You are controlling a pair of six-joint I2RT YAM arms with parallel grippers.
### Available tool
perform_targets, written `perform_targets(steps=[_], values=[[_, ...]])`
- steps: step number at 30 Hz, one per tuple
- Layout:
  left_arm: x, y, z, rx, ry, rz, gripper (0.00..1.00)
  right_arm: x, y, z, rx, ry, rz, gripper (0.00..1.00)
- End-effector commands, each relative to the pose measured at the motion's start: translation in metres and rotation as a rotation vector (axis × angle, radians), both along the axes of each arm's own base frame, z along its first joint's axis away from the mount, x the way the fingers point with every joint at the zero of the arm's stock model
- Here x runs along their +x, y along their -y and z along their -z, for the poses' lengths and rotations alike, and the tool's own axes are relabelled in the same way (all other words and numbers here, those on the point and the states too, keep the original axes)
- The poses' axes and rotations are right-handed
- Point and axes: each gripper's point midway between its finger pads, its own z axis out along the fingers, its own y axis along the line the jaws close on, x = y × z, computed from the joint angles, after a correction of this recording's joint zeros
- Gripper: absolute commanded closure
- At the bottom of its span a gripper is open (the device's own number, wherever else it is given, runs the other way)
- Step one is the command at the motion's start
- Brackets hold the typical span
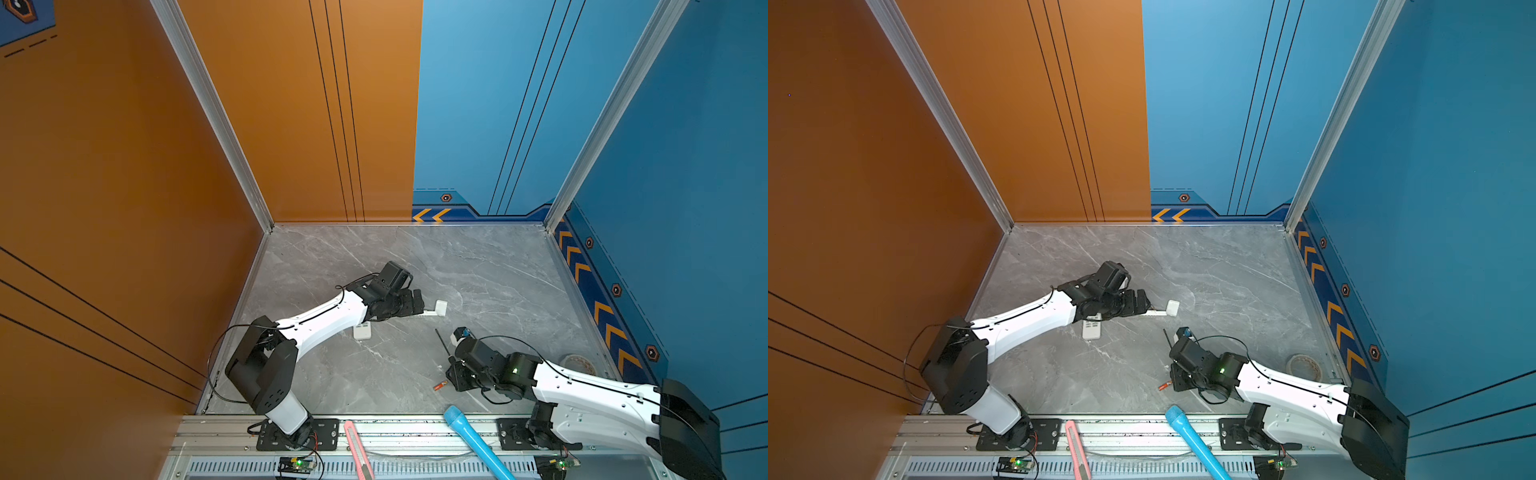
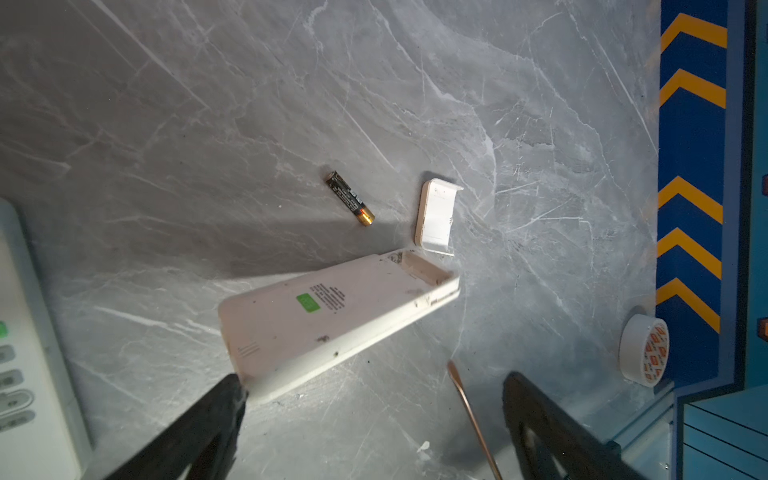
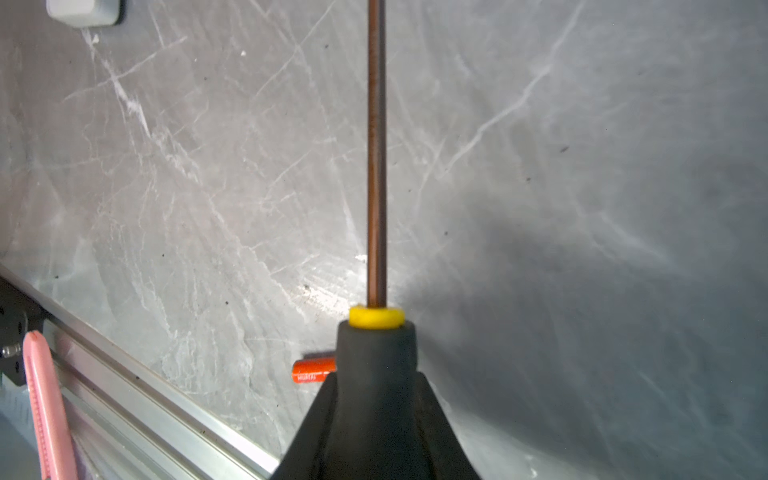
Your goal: Unload the batteries from the remote control
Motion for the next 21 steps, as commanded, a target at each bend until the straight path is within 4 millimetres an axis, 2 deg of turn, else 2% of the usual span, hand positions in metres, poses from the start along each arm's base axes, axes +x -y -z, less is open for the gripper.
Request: perform_targets(steps=[1,6,7,8,14,16,18,21], values=[[-0.010,-0.011,0.007,0.005,-0.044,-0.009,0.02,0.018,0.002,-0.020,0.014,0.029,0.052,0.96],[-0.018,-0.019,0.020,0.021,-0.061,-0.015,0.02,0.034,0.016,-0.027,-0.004,0.021,0.116,0.97],[-0.018,-0.018,0.018,0.013,-0.054,-0.016,0.02,0.035,0.020,-0.026,-0.012,0.011,0.128,0.97],[-0.025,-0.024,0.028,0.029,-0.071,-0.022,0.02,0.035,0.022,-0.026,-0.013,0.006,0.132,0.97],[-0.033,-0.031,0.026,0.014,-0.026,-0.036,0.02,0.047,0.045,-0.022,-0.046,-0.005,0.270,0.96],[-0.029,-0.031,0.024,0.047,0.011,0.023,0.02,0.052,0.050,-0.021,-0.050,-0.020,0.313,0.96],[-0.025,-0.029,0.023,0.118,0.038,0.109,0.02,0.054,0.046,-0.019,-0.042,-0.037,0.312,0.96],[-0.017,-0.016,0.017,0.169,0.092,0.276,0.02,0.067,0.050,-0.021,-0.045,-0.040,0.330,0.96]])
